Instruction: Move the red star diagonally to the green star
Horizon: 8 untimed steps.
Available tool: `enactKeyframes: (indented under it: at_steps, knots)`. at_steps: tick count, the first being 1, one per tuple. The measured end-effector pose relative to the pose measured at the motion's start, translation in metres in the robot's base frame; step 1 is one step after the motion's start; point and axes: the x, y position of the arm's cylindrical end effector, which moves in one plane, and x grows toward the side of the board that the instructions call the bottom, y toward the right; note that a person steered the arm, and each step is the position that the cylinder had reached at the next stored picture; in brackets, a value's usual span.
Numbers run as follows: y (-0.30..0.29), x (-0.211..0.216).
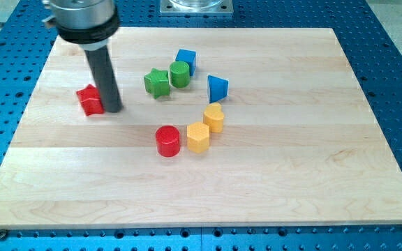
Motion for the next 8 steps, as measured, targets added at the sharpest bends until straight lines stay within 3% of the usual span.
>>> enactKeyframes:
  at_steps: [1, 5, 6, 8]
  knots:
    - [-0.013, 0.006]
    - [-0.057, -0.103]
    - [-0.063, -0.065]
    - [-0.081, 0.066]
